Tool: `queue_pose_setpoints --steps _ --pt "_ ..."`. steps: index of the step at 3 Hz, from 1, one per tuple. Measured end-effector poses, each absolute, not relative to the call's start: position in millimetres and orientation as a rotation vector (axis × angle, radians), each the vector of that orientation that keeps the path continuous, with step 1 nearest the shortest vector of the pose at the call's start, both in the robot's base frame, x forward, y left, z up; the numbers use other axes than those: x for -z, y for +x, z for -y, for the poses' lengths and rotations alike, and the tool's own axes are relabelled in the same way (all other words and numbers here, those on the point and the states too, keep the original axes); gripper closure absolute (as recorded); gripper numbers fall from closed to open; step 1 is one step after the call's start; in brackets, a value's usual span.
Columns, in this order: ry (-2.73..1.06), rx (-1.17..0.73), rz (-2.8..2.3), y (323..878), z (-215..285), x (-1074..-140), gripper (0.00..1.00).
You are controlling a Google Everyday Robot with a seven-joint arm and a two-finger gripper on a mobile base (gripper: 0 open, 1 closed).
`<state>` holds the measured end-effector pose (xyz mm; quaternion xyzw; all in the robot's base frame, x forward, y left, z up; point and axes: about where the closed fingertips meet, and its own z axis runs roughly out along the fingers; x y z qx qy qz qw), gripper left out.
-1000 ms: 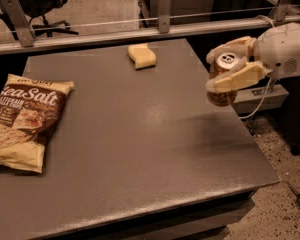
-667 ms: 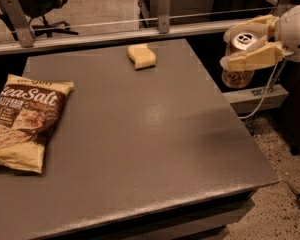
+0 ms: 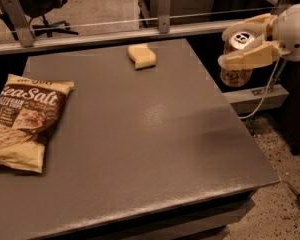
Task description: Move orange can near sponge
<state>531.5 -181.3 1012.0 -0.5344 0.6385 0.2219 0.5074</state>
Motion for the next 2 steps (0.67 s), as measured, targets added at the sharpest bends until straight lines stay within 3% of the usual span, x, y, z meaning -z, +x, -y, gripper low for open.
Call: queue_pose_setpoints --steps 2 --pt "-1.256 -0.360 -1.398 583 185 -1071 1.00"
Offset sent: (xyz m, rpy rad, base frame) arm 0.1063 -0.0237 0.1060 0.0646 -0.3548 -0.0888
